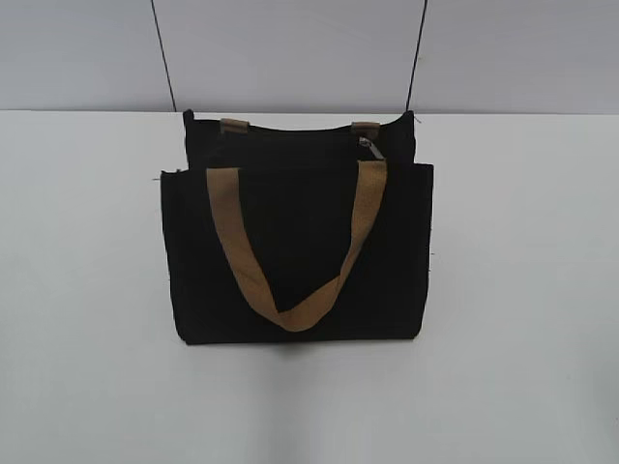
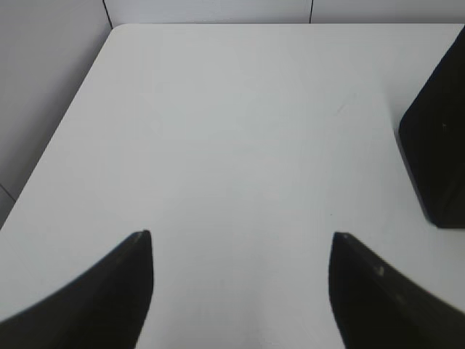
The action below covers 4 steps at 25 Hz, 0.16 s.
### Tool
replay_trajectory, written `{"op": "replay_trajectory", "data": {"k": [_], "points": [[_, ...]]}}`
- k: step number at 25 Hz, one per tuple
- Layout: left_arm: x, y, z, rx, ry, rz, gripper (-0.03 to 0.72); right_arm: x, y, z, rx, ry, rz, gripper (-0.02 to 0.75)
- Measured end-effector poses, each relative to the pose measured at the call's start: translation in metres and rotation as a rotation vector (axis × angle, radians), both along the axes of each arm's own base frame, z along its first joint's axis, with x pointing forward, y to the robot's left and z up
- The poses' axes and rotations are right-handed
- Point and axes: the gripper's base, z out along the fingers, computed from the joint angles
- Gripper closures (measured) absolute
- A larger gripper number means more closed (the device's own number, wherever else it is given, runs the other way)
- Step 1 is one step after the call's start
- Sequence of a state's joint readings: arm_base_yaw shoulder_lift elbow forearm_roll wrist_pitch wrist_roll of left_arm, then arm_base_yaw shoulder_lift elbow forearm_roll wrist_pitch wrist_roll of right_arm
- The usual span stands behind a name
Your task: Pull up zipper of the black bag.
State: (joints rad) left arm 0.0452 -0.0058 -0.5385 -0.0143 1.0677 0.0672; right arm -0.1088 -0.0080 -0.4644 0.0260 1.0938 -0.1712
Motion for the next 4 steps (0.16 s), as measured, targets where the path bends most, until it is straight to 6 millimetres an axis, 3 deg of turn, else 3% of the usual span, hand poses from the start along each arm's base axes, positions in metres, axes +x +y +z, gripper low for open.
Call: {"op": "replay_trajectory", "data": {"k": [4], "points": [[0.0000,0.0000,0.0000,0.000,0.000,0.000,0.125,0.0000,0.0000,0.0000,0.000,0.000,0.000,0.142]]}}
